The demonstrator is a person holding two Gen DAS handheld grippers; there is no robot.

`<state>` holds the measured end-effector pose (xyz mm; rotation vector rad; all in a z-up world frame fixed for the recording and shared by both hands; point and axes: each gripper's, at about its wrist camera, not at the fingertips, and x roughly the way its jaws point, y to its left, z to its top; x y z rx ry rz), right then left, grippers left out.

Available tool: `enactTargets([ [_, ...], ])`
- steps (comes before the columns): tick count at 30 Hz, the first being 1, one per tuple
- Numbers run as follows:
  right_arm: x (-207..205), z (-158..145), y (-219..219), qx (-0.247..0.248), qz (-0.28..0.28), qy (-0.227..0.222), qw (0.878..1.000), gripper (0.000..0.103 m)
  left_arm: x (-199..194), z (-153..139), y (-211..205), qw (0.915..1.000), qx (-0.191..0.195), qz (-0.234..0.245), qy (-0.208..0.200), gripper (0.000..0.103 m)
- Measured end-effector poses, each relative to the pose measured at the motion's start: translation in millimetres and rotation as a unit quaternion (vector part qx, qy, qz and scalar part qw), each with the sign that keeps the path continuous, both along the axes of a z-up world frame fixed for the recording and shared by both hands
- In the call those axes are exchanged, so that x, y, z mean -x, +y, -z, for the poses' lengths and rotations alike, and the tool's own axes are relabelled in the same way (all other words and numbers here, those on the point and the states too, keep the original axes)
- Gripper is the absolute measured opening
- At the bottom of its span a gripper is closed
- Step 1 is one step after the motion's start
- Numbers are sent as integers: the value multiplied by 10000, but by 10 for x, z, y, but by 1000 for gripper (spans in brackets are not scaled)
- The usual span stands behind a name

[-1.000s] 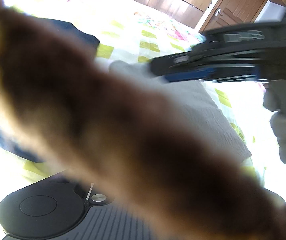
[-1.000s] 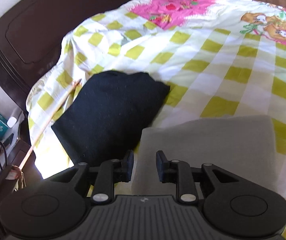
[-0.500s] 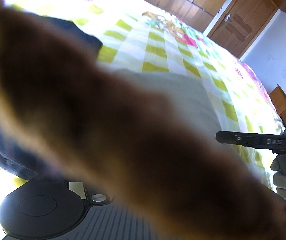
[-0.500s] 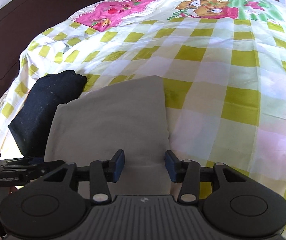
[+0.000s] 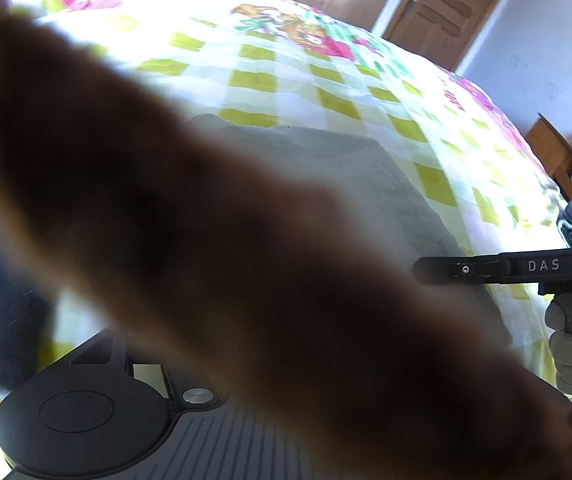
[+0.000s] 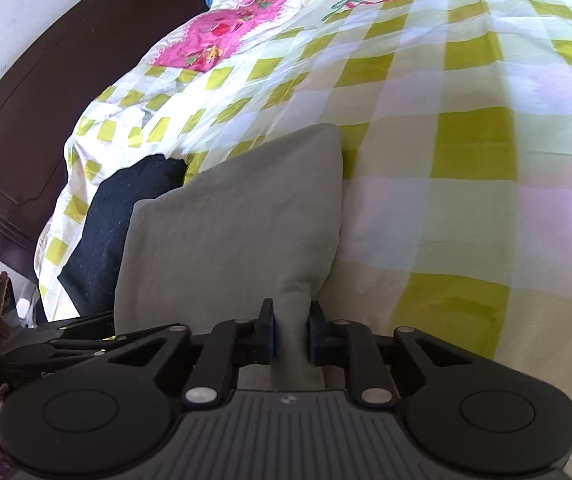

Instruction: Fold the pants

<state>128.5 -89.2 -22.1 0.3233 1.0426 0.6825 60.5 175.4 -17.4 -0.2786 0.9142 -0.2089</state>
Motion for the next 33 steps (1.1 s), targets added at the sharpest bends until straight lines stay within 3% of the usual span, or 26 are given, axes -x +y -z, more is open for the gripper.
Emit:
enactTargets([
  [6, -93, -150, -664, 592, 903, -245, 9938, 30, -490, -85, -814, 9939, -378, 978, -349, 57],
  [10, -172, -195, -957, 1040, 1422, -372, 9837, 31, -823, -34, -1230, 9893, -512, 1312, -386, 57],
  [14, -33, -254, -1119, 1247, 1702, -438, 9765, 37, -852, -49, -1528, 9808, -1063, 1544, -533, 59],
  [18, 224, -442, -1153, 1395, 2021, -945, 9648, 37, -763, -119, -1545, 9798, -1265, 1440, -570, 59],
  [23, 485, -478, -866, 1567, 1586, -1365, 9652, 37, -660, -197, -1514, 9814, -1373, 1211, -579, 59],
  [28, 560, -260, -710, 1923, 1436, -1217, 9631, 37, -546, -167, -1575, 9769, -1641, 1265, -526, 59],
  [33, 626, -357, -740, 1898, 1521, -1225, 9622, 36, -507, -147, -1557, 9782, -1656, 1177, -421, 62],
])
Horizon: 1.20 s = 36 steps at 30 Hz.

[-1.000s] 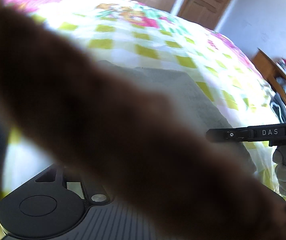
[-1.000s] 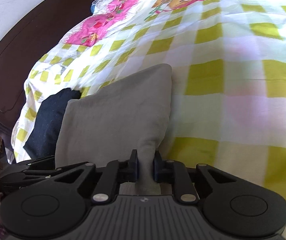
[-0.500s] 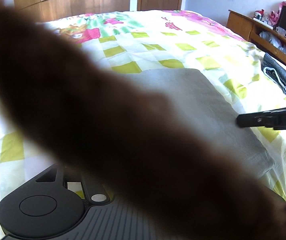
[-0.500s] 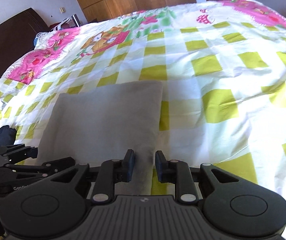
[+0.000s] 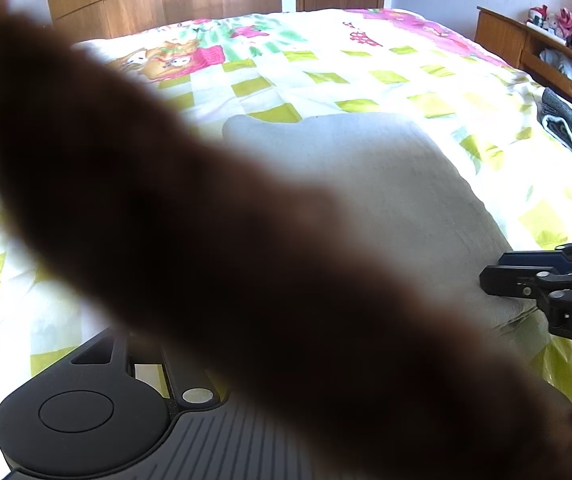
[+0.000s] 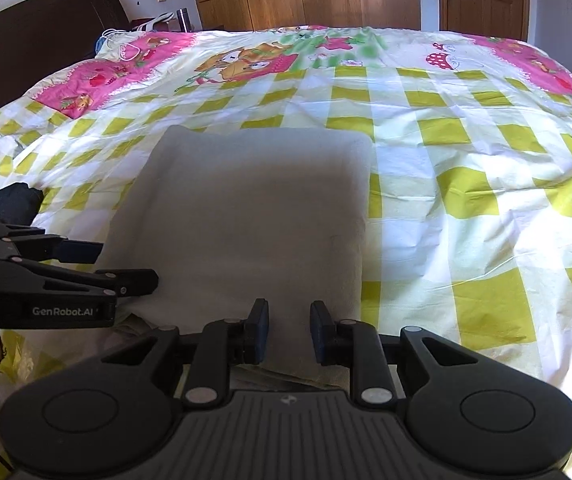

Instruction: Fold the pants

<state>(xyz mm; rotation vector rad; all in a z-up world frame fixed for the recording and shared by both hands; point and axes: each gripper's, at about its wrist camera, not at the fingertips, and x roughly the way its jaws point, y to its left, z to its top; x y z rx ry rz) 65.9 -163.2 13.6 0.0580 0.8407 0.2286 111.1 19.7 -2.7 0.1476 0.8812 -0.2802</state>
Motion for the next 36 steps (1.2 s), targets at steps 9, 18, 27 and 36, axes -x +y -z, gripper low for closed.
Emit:
enactTargets([
  [9, 65, -7, -20, 68, 203, 9, 9998, 37, 158, -101, -6, 9999, -60, 41, -132, 61],
  [18, 292, -127, -99, -74, 426, -46, 9991, 37, 332, -122, 40, 9999, -14, -15, -103, 61],
  [27, 536, 3, -19, -335, 596, 62, 9976, 37, 602, -25, 124, 9997, 209, -144, 47, 60],
  [36, 696, 120, 18, -360, 585, 153, 9975, 37, 798, 60, 180, 9982, 536, -257, -20, 61],
])
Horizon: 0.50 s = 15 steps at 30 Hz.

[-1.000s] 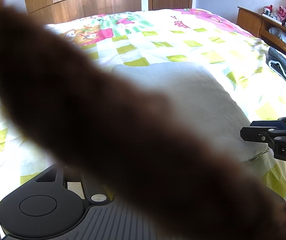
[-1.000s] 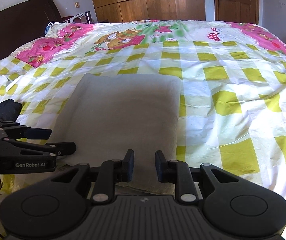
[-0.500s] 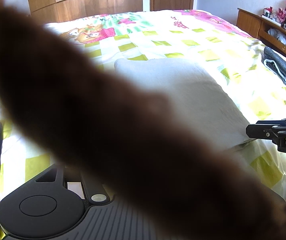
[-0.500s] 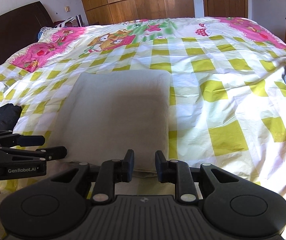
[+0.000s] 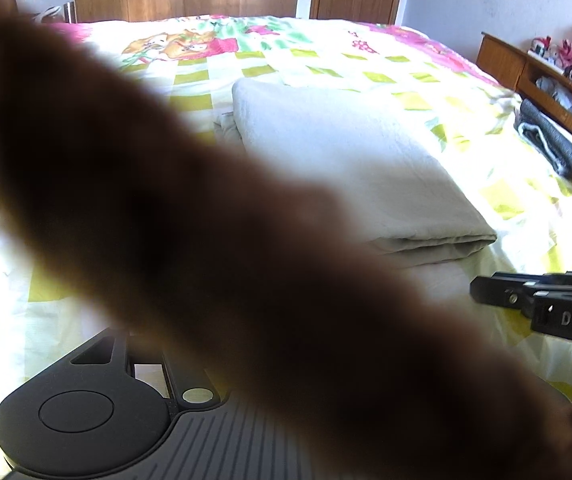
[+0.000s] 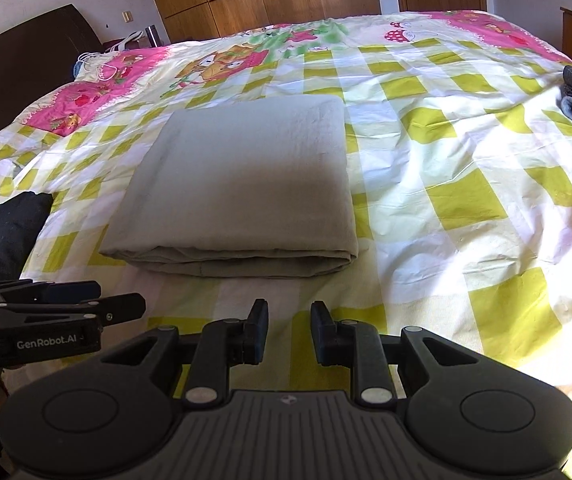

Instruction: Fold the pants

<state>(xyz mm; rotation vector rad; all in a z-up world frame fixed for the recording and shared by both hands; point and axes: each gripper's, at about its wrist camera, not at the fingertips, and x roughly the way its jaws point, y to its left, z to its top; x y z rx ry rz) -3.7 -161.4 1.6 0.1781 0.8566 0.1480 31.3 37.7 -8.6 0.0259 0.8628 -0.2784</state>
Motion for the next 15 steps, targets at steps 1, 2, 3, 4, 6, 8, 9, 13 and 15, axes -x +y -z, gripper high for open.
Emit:
enactTargets([
  [1, 0, 4, 4, -13, 11, -6, 10000, 37, 11, -4, -1, 10000, 28, -10, -27, 61],
  [2, 4, 12, 11, -27, 16, -19, 10000, 37, 22, -6, 1, 10000, 53, -21, -61, 61],
  [3, 10, 20, 23, -15, 10, -37, 10000, 37, 33, -5, 4, 9999, 82, -50, -92, 61],
  [4, 16, 25, 31, 0, 9, -54, 10000, 37, 41, -2, 12, 9998, 115, -79, -105, 61],
  [6, 34, 40, 49, 17, 9, -83, 10000, 37, 44, 13, 24, 9997, 176, -127, -90, 63],
  [8, 36, 50, 54, -14, 5, -99, 10000, 38, 47, 29, 22, 9997, 191, -143, -96, 63],
  [9, 42, 52, 63, -19, 7, -105, 9999, 38, 47, 37, 15, 9997, 176, -142, -93, 64],
  [13, 36, 53, 95, 26, -34, -140, 9999, 38, 53, 71, 11, 9998, 86, -147, -59, 70],
  [15, 35, 59, 107, 36, -64, -133, 9999, 39, 49, 80, 8, 9998, 67, -163, -27, 72],
])
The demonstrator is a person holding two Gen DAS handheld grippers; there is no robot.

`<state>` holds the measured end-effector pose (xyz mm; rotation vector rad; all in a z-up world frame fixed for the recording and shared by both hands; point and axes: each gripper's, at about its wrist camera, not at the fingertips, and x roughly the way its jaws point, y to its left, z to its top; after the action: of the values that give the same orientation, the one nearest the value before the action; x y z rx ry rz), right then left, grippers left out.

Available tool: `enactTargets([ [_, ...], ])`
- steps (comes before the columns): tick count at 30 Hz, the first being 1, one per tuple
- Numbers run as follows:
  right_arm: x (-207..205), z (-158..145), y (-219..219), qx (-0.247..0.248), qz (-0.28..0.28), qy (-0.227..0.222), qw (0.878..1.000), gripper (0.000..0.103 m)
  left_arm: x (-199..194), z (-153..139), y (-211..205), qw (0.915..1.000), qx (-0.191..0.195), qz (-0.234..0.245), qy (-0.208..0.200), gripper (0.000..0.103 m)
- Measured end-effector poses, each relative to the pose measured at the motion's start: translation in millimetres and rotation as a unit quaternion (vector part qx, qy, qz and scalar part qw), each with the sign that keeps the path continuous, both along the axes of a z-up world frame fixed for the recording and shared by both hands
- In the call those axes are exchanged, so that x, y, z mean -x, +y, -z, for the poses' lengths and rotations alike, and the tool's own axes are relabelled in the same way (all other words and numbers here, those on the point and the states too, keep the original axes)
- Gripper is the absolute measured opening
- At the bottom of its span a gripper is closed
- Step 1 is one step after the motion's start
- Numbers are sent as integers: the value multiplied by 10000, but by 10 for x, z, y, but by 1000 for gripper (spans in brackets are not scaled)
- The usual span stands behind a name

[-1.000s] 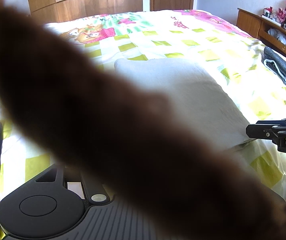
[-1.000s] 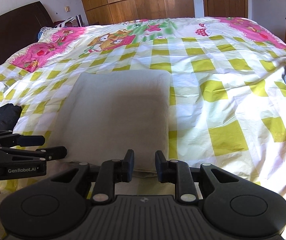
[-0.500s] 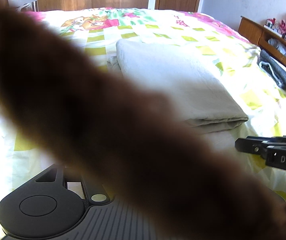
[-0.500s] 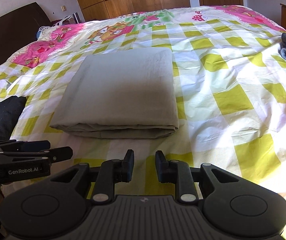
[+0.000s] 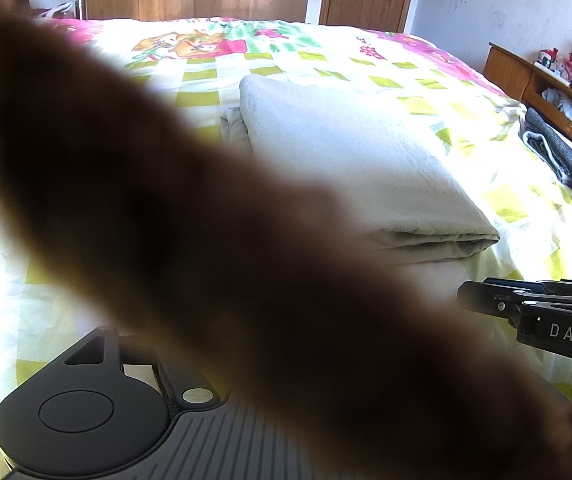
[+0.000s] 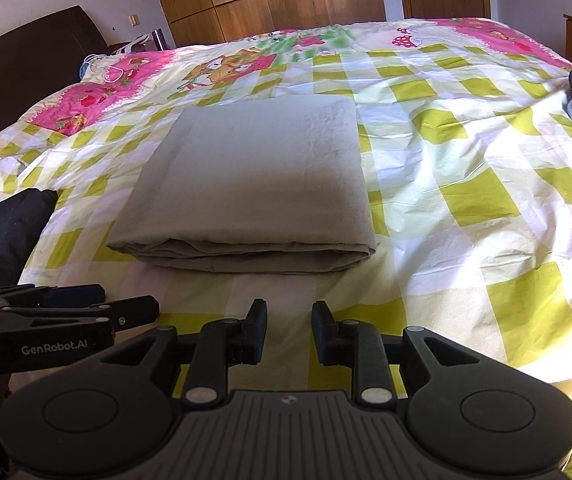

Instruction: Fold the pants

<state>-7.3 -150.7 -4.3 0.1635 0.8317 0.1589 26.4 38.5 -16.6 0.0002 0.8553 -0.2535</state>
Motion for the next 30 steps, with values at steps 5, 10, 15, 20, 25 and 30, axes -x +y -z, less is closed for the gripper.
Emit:
enactTargets([
  [5, -1, 3, 15, -16, -34, -1, 10000, 42, -4, -7, 3, 9998, -61, -164, 12, 84],
  [10, 8, 0, 29, -2, -34, -20, 10000, 42, -10, -20, 50, 9995, 123, -271, 41, 86],
  [15, 0, 2, 29, -2, -34, -29, 10000, 42, -18, -18, 56, 9993, 60, -378, 30, 91],
  [20, -4, 1, 31, -7, -41, -36, 10000, 42, -14, -21, 48, 9993, 32, -385, 8, 91],
  [25, 0, -9, 51, 23, -77, -56, 10000, 42, -10, -25, 27, 9989, -108, -463, -33, 92],
  [30, -4, -6, 49, 36, -98, -63, 9999, 43, -13, -32, -27, 9973, -502, -520, -96, 97],
])
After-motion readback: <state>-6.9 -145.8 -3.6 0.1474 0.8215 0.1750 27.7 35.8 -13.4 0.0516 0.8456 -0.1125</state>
